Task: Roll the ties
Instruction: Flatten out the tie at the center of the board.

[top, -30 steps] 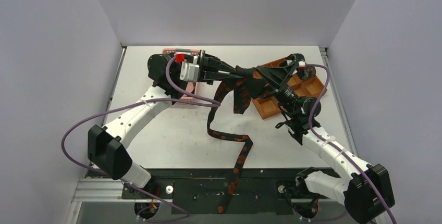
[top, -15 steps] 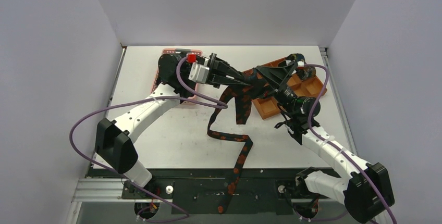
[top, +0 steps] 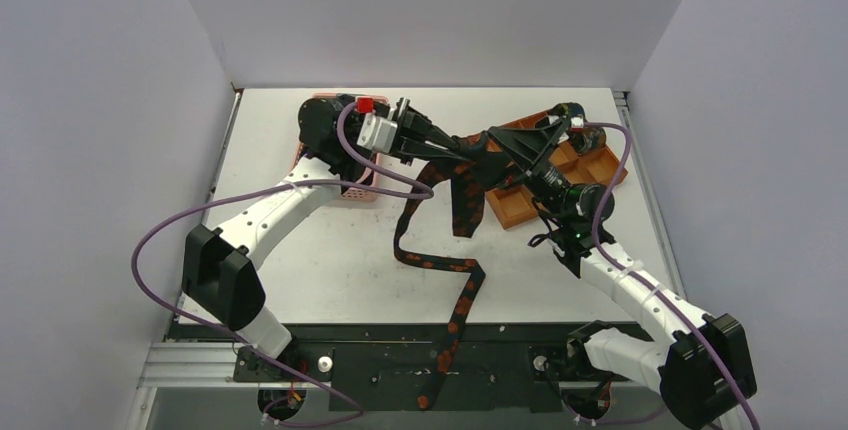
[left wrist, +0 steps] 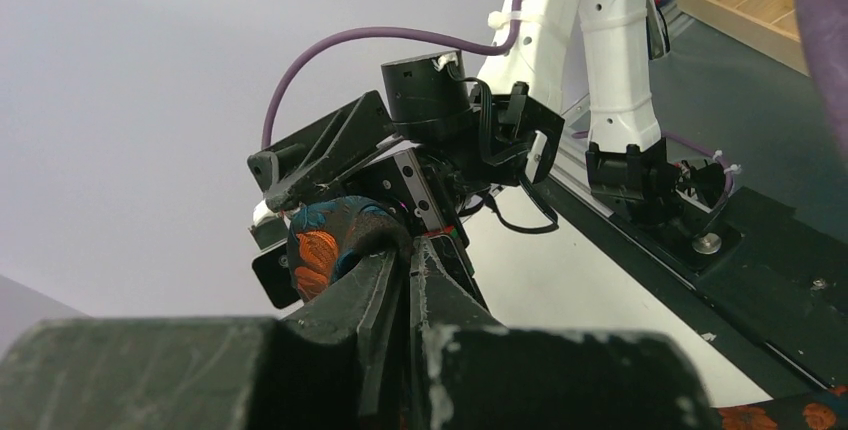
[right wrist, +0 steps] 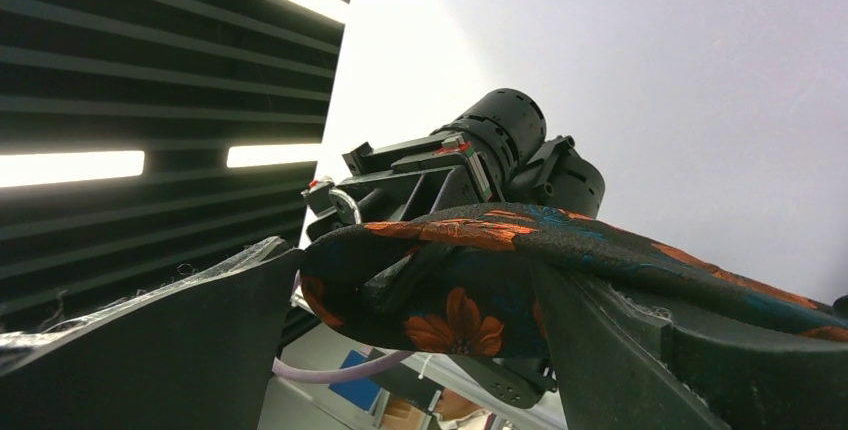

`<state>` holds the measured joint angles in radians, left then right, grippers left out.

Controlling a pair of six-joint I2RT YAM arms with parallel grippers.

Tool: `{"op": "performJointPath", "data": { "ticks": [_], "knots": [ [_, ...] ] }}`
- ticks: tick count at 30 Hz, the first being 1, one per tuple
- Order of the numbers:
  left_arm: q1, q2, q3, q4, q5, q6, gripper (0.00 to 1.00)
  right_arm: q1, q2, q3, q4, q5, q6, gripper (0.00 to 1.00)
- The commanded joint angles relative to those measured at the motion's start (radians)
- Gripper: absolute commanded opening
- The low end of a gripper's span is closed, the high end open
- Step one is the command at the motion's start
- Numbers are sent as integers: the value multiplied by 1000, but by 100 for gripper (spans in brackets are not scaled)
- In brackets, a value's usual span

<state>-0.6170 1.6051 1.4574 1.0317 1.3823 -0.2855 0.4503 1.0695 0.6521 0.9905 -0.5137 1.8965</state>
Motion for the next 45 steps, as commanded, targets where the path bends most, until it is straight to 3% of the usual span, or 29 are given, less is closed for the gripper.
{"op": "performJointPath", "data": {
  "ticks": [1, 23, 33, 42, 45],
  "knots": [
    [17, -4, -6, 14, 21, -17, 0, -2, -26, 38, -3, -31, -45, 90],
    [96, 0, -18, 51, -27, -43, 0, -17, -33, 93, -90, -61, -119, 90],
    [16, -4, 19, 52, -2, -46, 0, 30, 20, 81, -87, -41, -120, 90],
    [-68, -91, -81, 63, 14, -38, 0, -23, 56, 34, 19, -20, -56, 90],
    [-79, -123, -123, 56, 12, -32, 0, -25, 103, 43, 118, -41, -12, 97]
  ]
}}
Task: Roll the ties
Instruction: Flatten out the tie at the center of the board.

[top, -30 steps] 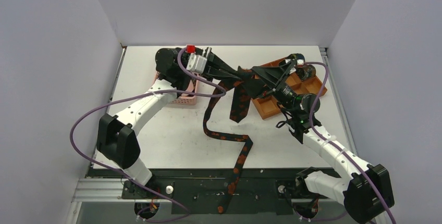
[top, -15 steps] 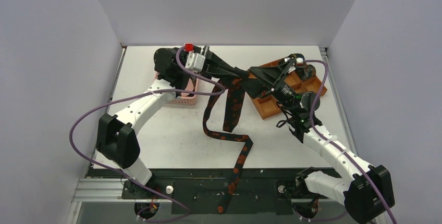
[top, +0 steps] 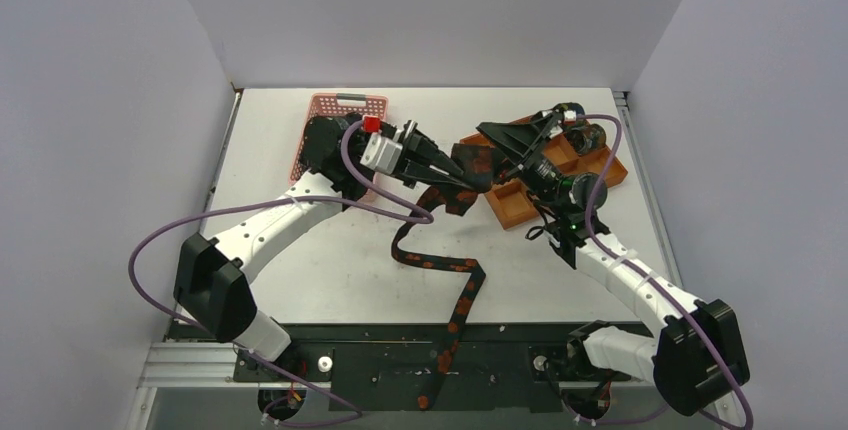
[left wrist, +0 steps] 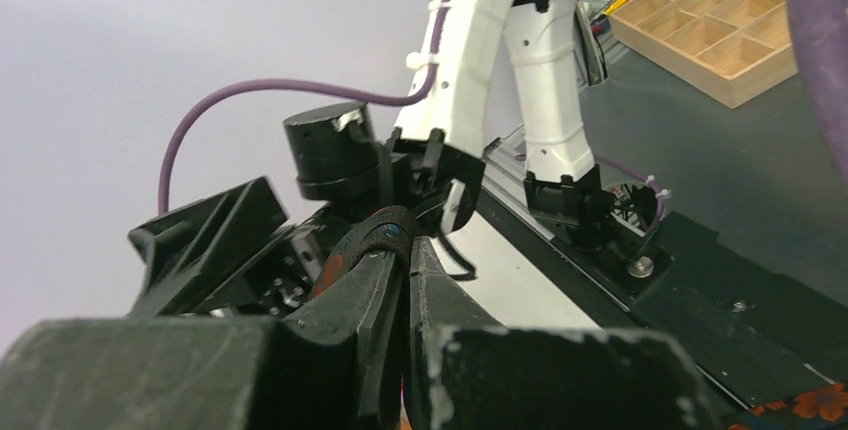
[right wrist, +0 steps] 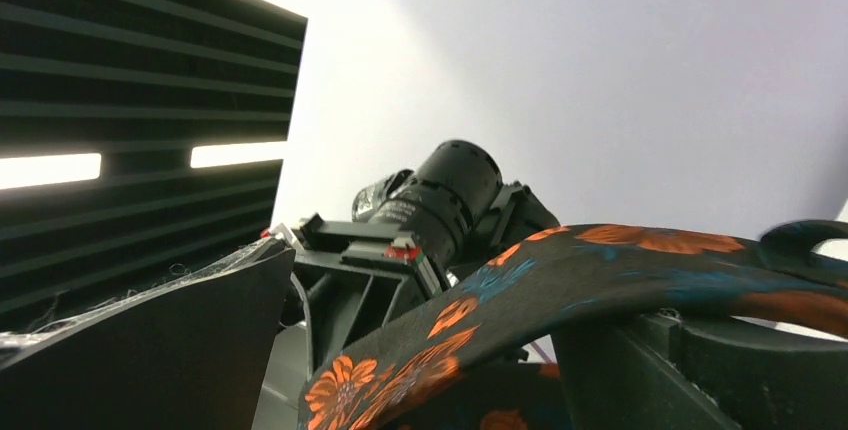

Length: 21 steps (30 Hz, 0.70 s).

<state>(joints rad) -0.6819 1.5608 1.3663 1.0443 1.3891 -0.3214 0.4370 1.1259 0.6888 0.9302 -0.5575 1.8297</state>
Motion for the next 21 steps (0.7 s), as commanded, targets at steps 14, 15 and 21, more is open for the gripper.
{"op": "performJointPath", "data": {
  "ticks": [14, 15, 21],
  "knots": [
    [-93, -192, -234, 15, -46, 4, 0, -30, 111, 63, 161, 5, 4, 56],
    [-103, -213, -270, 10, -57, 10, 0, -36, 111, 62, 150, 9, -12, 55],
    [-163, -367, -472, -194, -151, 161, 0, -89, 94, 43, 88, 26, -104, 49]
  ]
}}
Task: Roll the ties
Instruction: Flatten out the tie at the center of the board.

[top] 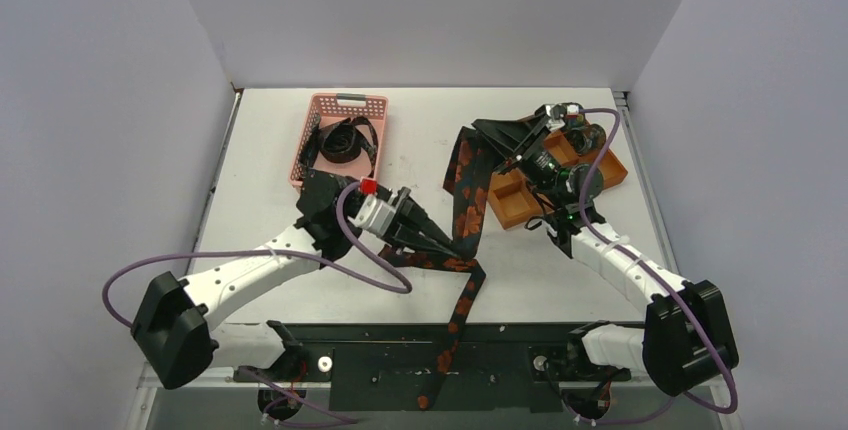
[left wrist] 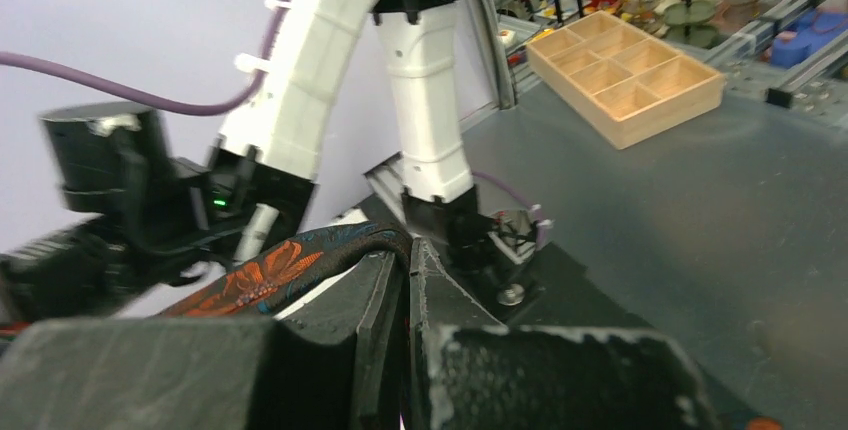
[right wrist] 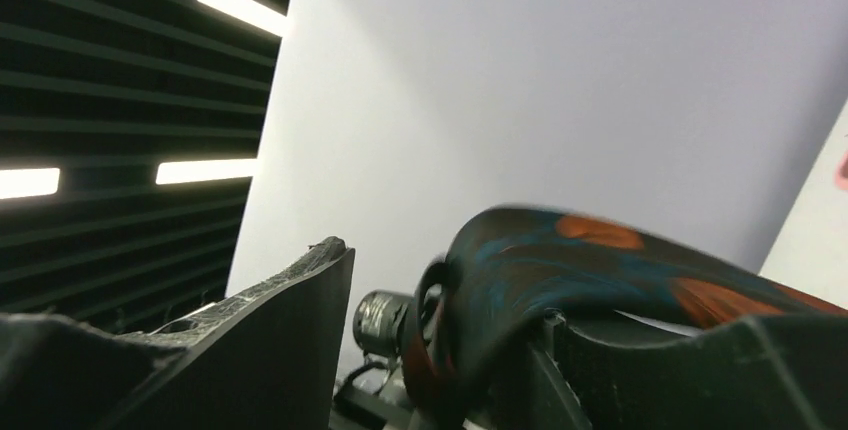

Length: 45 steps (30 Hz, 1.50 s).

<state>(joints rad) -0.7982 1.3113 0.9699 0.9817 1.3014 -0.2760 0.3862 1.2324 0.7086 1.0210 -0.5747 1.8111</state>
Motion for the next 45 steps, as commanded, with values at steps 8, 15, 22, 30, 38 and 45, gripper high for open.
{"op": "performJointPath", "data": {
  "ticks": [8, 15, 22, 30, 38, 45],
  "knots": [
    [-121, -249, -193, -364, -168, 256, 0, -41, -23, 101, -92, 18, -242, 41],
    [-124, -285, -222, -385, -188, 252, 0, -52, -59, 105, -141, 17, -284, 38],
    [-130, -347, -285, -433, -228, 252, 0, -108, -127, 159, -339, 56, -497, 17],
    [-140, -559, -520, -367, -777, 119, 97, 72, -234, 529, -1054, 576, -1299, 5],
    [-146, -798, -687, -531, -1287, -138, 96, 158, -281, 551, -1115, 1024, -1489, 5],
    [-155, -758, -841, -358, -1440, -396, 96, 157, -318, 647, -948, 1118, -1579, 5]
  ]
}}
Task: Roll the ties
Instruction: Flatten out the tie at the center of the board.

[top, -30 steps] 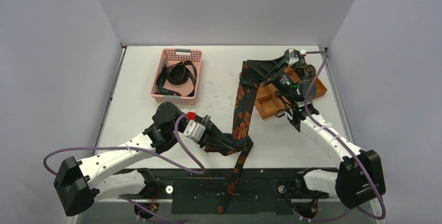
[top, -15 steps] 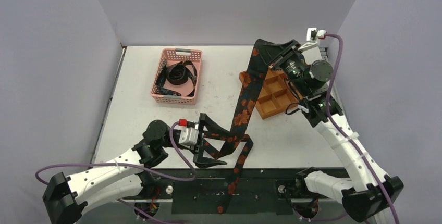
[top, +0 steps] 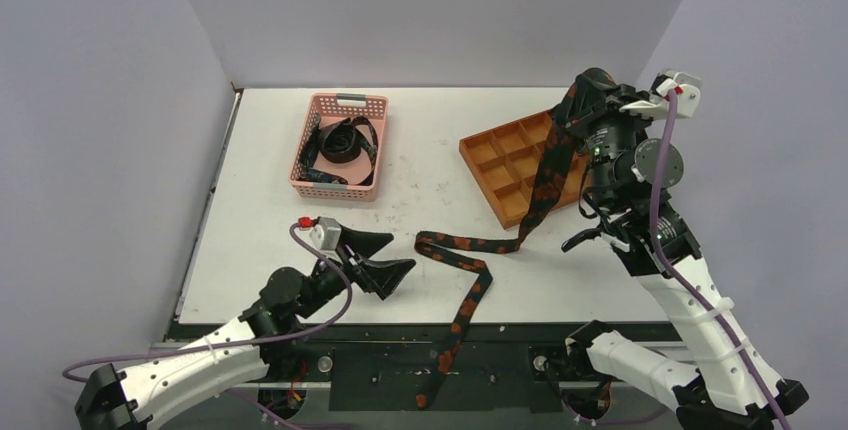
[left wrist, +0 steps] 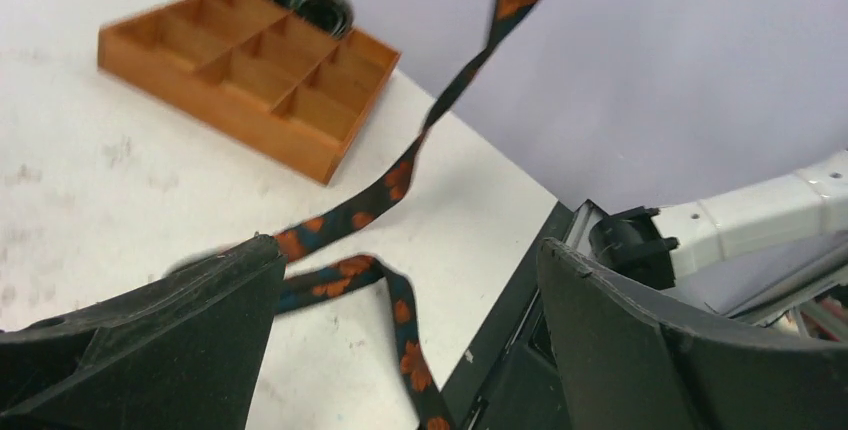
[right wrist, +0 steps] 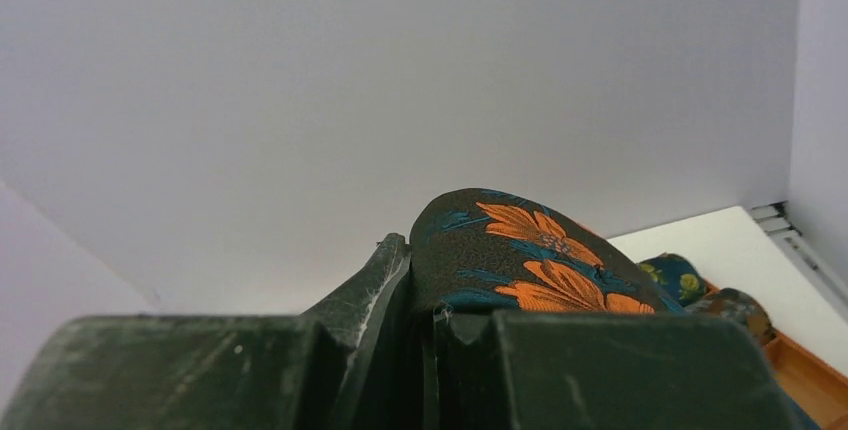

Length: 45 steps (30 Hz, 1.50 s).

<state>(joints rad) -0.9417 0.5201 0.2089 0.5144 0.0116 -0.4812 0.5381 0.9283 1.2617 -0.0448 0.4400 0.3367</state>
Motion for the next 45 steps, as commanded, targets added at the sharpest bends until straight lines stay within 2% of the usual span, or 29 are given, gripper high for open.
{"op": "performJointPath", "data": {
  "ticks": [1, 6, 11, 14, 16, 21, 25, 34, 37, 39, 41, 43, 45],
  "knots": [
    [-12, 52, -100, 145, -153, -216, 97, 5, -1, 132, 125, 87, -121, 5],
    [-17, 141, -102, 198, -156, -271, 96, 65, 110, 398, 113, 16, -182, 5],
    [-15, 139, -11, 114, -187, -251, 96, 191, 260, 776, 39, -67, -212, 5],
    [-14, 123, 19, 120, -184, -236, 96, 269, 305, 895, 5, -71, -221, 5],
    [-12, 115, 28, 154, -134, -182, 96, 296, 314, 933, 11, -75, -219, 5],
    [-9, 171, 69, 229, -21, -55, 96, 331, 326, 982, 34, -85, -228, 5],
    [-3, 269, 177, 235, 97, 62, 96, 349, 331, 995, 37, -87, -234, 5],
    [0, 629, 415, 285, 386, 259, 96, 391, 331, 983, 69, -88, -256, 5],
    [-9, 705, 444, 195, 379, 240, 97, 392, 318, 954, 68, -74, -272, 5],
    [-54, 701, 432, 95, 320, 223, 96, 392, 310, 926, 71, -57, -296, 5],
    [-159, 670, 387, -1, 210, 259, 96, 392, 303, 894, 73, -29, -321, 5],
    [-305, 647, 304, -27, 58, 324, 97, 392, 296, 864, 79, -11, -330, 5],
    [-406, 660, 266, -43, -14, 327, 97, 392, 286, 831, 88, -3, -362, 5]
  ]
}}
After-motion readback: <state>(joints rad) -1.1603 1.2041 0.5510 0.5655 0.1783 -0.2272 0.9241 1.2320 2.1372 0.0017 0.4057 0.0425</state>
